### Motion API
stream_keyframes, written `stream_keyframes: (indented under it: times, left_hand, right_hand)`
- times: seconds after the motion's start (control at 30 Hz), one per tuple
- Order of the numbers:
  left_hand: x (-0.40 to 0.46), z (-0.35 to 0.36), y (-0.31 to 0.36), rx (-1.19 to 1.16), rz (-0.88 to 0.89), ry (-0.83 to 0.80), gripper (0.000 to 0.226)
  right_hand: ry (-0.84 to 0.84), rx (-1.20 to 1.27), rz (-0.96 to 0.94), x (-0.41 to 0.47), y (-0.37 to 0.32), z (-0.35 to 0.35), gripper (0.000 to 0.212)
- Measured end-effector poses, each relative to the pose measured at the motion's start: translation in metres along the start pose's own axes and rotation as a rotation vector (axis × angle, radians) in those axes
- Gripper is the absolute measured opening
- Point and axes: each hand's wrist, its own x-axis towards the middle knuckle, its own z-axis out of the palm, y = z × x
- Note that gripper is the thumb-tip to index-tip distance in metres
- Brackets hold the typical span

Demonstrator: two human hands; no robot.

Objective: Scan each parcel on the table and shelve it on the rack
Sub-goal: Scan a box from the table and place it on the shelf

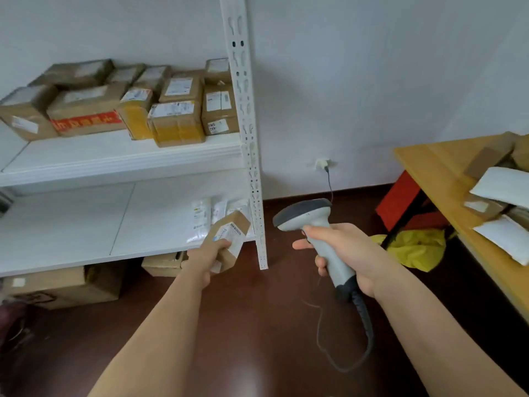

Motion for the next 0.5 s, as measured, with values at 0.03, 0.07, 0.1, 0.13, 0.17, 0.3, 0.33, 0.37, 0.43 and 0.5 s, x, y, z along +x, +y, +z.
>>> stream_keyframes:
  times: [0.03, 0.07, 0.1, 0.13, 0.17, 0.3, 0.33, 0.37, 0.43, 0.5]
  left_hand:
    - [0.009, -0.011, 0.003, -0.064, -0.005, 0.041, 0.090]
    - [0.023, -0.020, 0.005, -0.097, -0.016, 0.102, 0.096]
    - [0.034, -0.028, 0.007, -0.111, -0.035, 0.139, 0.111]
    - [0.049, -0.036, 0.008, -0.126, -0.049, 0.159, 0.124]
    - [0.076, -0.045, 0.003, -0.151, -0.059, 0.183, 0.133]
    - [0.123, -0.074, 0.012, -0.176, -0.101, 0.259, 0.137]
    - [0.134, -0.084, 0.016, -0.150, -0.108, 0.306, 0.129]
    - [0.146, -0.095, 0.019, -0.126, -0.120, 0.343, 0.122]
    - [0.178, -0.118, 0.020, -0.165, -0.169, 0.335, 0.123]
    - [0.207, -0.136, 0.020, -0.198, -0.194, 0.296, 0.121]
  right_hand:
    - [-0.007, -0.015, 0.006, 0.013, -0.001, 0.013, 0.019]
    - [-0.015, -0.029, 0.012, 0.027, -0.003, 0.026, 0.019]
    - [-0.023, -0.042, 0.018, 0.041, -0.006, 0.038, 0.019]
    - [-0.028, -0.055, 0.026, 0.058, -0.008, 0.049, 0.020]
    - [-0.032, -0.064, 0.034, 0.076, -0.010, 0.061, 0.020]
    - [-0.045, -0.104, 0.068, 0.154, -0.015, 0.106, 0.022]
    - [-0.049, -0.111, 0.077, 0.176, -0.017, 0.118, 0.021]
    - [-0.050, -0.123, 0.088, 0.197, -0.020, 0.130, 0.021]
    - [-0.038, -0.151, 0.102, 0.234, -0.025, 0.154, 0.022]
    - [-0.037, -0.171, 0.111, 0.266, -0.027, 0.178, 0.025]
